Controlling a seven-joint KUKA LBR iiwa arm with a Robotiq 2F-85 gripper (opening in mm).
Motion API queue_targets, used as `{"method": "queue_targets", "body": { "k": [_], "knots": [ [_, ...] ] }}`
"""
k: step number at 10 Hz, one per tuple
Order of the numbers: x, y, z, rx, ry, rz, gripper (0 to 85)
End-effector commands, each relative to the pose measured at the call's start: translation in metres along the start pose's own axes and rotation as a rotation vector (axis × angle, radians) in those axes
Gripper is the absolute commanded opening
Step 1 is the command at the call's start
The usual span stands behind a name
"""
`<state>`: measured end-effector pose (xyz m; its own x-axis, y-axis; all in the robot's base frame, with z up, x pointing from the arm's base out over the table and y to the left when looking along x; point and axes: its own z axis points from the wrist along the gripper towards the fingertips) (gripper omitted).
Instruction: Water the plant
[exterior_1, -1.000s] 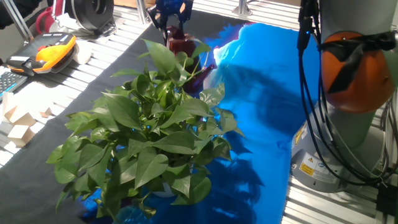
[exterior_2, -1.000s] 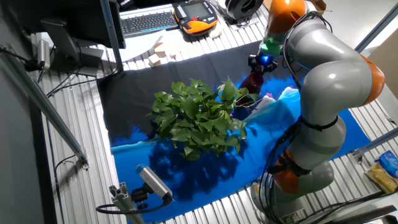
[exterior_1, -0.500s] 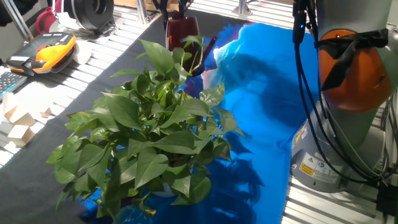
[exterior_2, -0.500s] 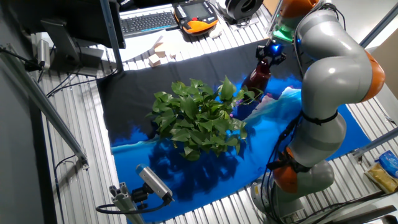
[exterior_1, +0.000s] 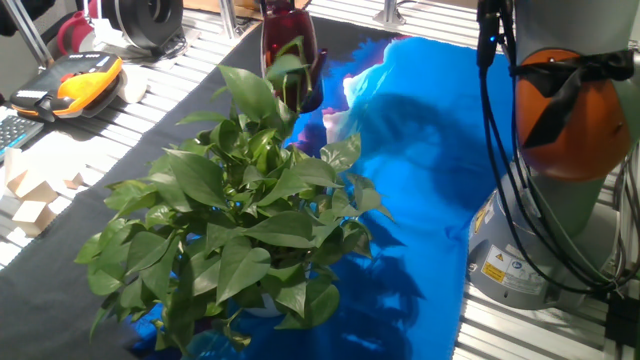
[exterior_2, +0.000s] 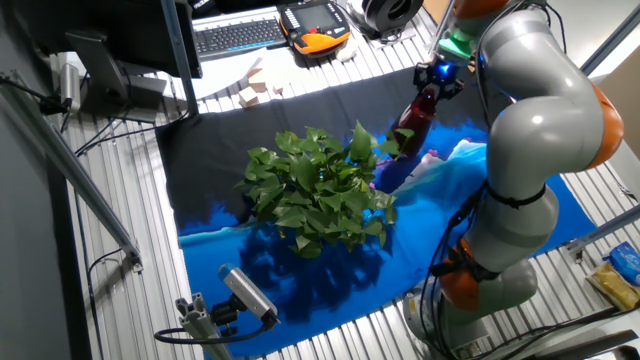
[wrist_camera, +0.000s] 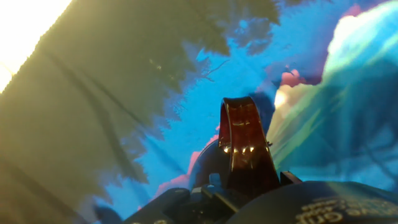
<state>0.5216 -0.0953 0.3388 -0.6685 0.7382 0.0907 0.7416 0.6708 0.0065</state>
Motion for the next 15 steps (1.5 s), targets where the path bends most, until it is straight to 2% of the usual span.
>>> {"method": "queue_targets", "body": {
  "k": [1,4,7,13,15],
  "knots": [
    [0.001,0.001,-0.002,0.011,-0.014,0.008,0.0],
    [0.008,0.004,-0.012,0.035,-0.062,0.083,0.0],
    [0.018,0.009,-0.021,0.097,-0.134,0.148,0.0],
    [0.026,0.008,-0.028,0.168,-0.226,0.234,0.0],
    [0.03,0.011,-0.032,0.209,-0.264,0.265,0.0]
  ]
}}
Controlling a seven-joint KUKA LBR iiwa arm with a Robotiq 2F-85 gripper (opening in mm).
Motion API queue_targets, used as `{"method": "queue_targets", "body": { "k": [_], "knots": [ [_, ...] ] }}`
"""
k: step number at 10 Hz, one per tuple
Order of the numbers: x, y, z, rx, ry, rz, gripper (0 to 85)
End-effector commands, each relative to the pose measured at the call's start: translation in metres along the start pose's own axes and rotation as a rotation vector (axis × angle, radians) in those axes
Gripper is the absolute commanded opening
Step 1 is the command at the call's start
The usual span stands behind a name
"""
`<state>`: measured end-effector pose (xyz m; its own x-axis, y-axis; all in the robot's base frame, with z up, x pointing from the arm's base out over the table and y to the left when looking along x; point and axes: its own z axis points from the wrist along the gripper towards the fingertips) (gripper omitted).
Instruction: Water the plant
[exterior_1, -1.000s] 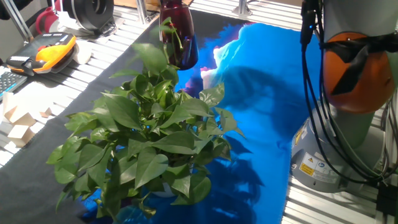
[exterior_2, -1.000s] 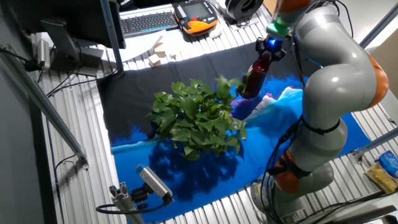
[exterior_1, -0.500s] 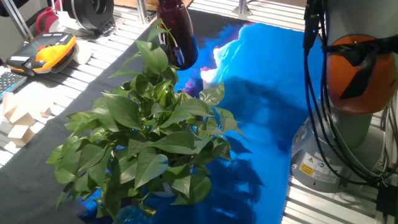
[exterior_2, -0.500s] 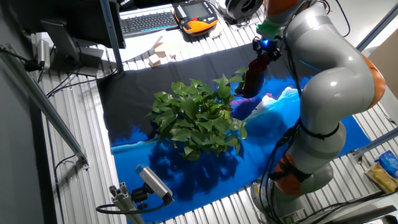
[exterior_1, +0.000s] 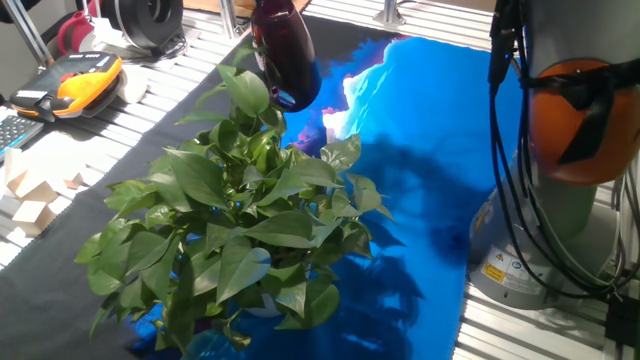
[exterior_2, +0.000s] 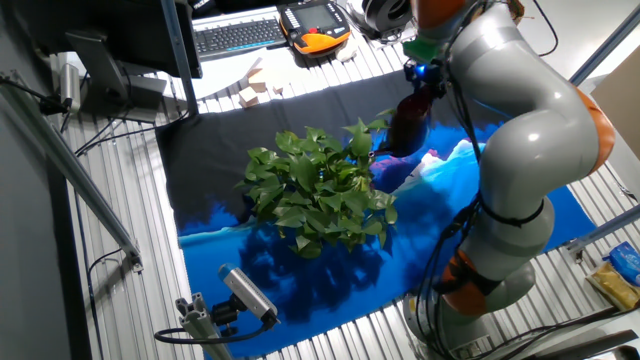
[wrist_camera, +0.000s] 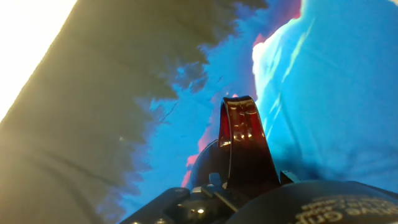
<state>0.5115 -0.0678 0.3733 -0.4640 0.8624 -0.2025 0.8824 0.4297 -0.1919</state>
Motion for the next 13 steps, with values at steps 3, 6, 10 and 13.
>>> {"method": "queue_targets", "body": {
  "k": [3,6,10,13],
  "knots": [
    [0.0027,0.0001,-0.0032,0.051,-0.048,0.038,0.0],
    [0.0048,-0.0011,-0.0059,0.084,-0.084,0.059,0.0],
    [0.0054,-0.002,-0.0065,0.12,-0.11,0.095,0.0],
    [0.0061,-0.0021,-0.0071,0.162,-0.14,0.126,0.0]
  ]
}}
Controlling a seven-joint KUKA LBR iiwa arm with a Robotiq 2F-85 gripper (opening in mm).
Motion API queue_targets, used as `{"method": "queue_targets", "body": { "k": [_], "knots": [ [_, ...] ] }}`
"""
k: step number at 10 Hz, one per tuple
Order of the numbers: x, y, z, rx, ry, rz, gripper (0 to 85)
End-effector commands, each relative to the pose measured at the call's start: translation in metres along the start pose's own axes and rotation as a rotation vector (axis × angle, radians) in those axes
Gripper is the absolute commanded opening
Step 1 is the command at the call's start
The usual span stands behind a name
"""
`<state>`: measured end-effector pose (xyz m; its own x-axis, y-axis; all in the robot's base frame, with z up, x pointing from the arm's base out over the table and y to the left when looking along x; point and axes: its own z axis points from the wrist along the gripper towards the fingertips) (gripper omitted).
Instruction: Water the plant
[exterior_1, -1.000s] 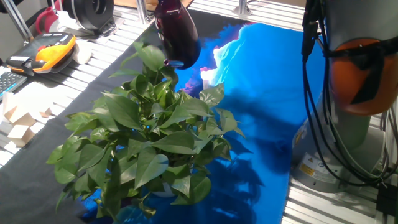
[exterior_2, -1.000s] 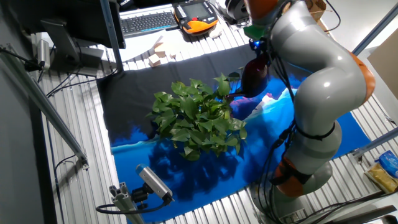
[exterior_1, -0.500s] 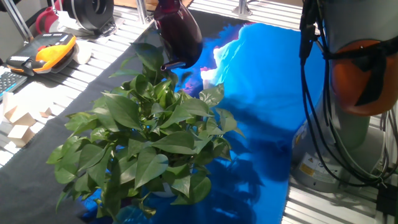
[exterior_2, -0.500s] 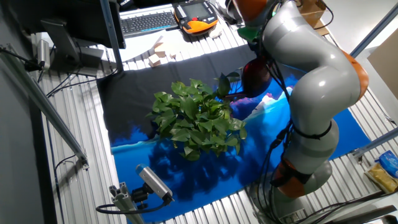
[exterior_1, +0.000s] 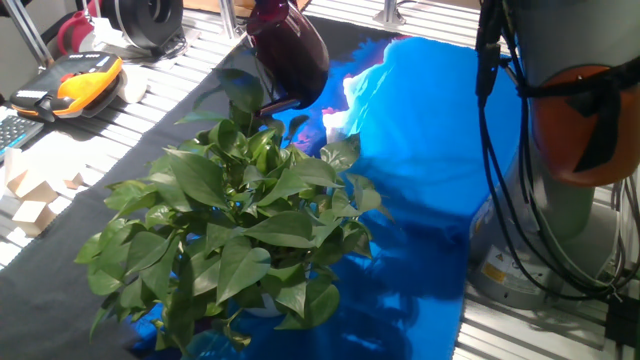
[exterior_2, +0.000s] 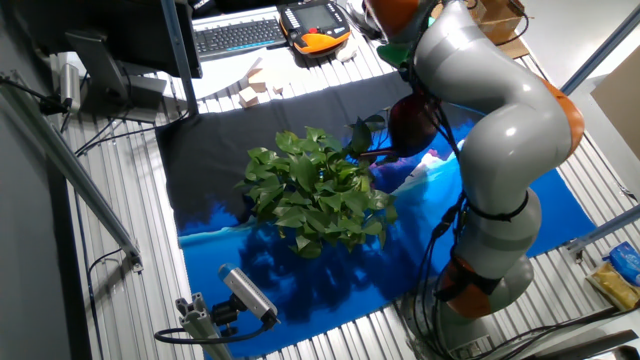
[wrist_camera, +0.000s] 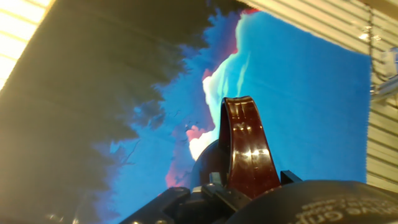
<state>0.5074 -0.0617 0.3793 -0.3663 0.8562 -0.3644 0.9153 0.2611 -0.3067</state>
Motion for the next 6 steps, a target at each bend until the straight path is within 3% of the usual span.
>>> {"method": "queue_targets", "body": {
  "k": [1,6],
  "knots": [
    [0.0003,-0.0001,-0.0004,0.011,-0.007,0.007,0.0],
    [0.0024,-0.0003,-0.0036,0.065,-0.038,0.041,0.0]
  ]
}}
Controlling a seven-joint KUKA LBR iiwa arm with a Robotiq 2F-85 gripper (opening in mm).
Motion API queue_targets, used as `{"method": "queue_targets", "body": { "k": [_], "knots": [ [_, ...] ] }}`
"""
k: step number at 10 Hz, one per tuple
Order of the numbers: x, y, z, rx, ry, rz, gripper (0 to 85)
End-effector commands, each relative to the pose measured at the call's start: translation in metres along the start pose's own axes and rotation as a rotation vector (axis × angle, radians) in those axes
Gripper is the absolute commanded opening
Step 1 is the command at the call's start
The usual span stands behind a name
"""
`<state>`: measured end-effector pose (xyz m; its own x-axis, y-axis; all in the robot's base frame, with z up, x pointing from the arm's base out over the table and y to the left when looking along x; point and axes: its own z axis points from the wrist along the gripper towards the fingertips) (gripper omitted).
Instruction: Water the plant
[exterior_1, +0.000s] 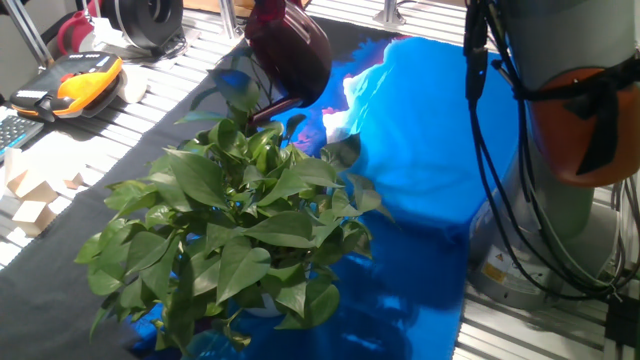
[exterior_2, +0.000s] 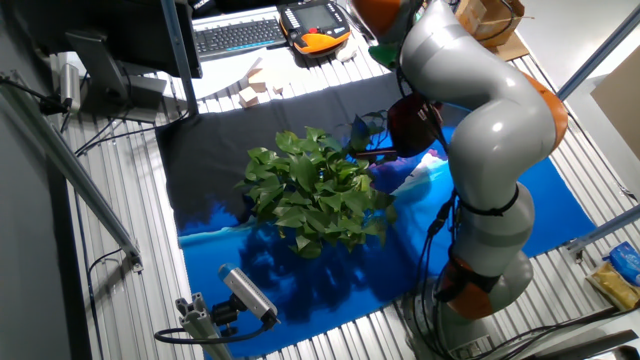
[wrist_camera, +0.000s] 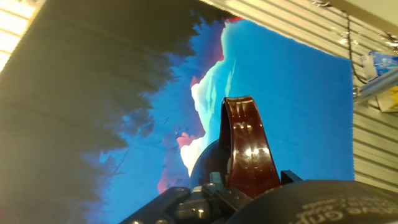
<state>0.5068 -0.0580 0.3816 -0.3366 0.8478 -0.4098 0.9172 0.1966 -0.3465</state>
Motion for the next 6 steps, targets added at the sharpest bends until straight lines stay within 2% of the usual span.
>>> {"method": "queue_targets", "body": {
  "k": [1,4,6],
  "knots": [
    [0.0004,-0.0003,-0.0007,0.003,-0.001,0.003,0.0],
    [0.0024,-0.0012,-0.0037,0.027,-0.014,0.022,0.0],
    [0.0033,-0.0024,-0.0045,0.031,-0.024,0.029,0.0]
  ]
}}
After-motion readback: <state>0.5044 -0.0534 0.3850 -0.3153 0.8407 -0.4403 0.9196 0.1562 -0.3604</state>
